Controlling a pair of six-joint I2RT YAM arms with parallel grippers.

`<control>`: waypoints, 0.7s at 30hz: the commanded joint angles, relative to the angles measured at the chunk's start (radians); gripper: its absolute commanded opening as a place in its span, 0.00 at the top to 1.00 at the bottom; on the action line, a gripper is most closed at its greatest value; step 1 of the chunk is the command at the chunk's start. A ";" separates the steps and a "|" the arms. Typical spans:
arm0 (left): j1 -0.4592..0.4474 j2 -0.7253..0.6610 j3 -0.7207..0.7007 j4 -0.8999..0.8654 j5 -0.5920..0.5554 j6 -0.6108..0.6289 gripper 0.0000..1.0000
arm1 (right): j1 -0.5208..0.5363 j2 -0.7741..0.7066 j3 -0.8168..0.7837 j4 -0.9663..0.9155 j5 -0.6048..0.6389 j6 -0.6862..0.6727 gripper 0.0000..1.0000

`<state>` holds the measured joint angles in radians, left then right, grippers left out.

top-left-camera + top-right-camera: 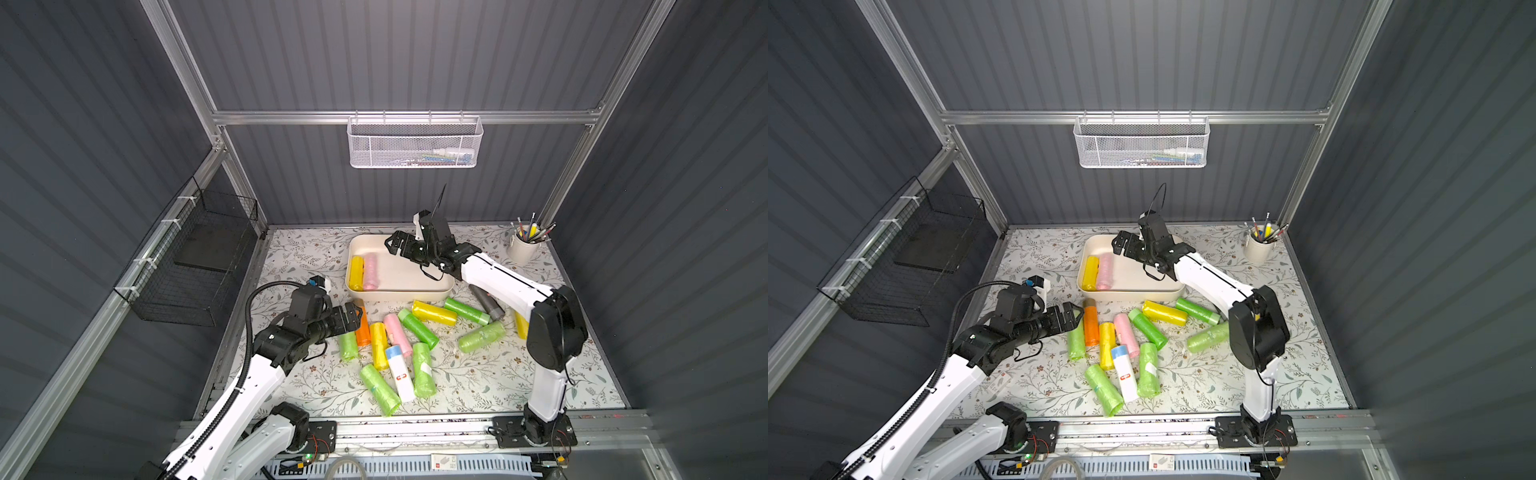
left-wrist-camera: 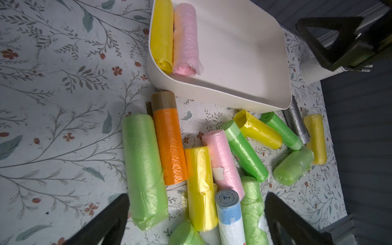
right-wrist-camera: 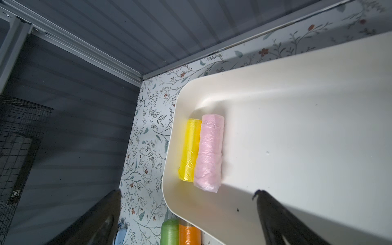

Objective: Put the roll of trash bags into the storage box
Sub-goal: Place the roll of trash bags in the storage box.

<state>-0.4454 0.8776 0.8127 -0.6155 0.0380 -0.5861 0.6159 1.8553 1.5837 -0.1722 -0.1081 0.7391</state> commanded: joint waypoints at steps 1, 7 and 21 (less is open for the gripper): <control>0.001 -0.018 0.028 -0.066 -0.049 0.014 0.00 | 0.016 -0.097 -0.052 -0.023 0.066 -0.055 0.01; 0.001 -0.021 0.033 -0.076 -0.072 0.019 0.00 | 0.037 -0.260 -0.215 -0.013 0.100 -0.068 0.01; 0.002 -0.033 -0.011 -0.104 -0.127 -0.001 0.00 | 0.155 -0.489 -0.526 -0.038 0.191 -0.048 0.01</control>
<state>-0.4450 0.8627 0.8158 -0.6884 -0.0685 -0.5861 0.7498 1.3979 1.0882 -0.1932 0.0391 0.6910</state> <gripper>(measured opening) 0.999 0.991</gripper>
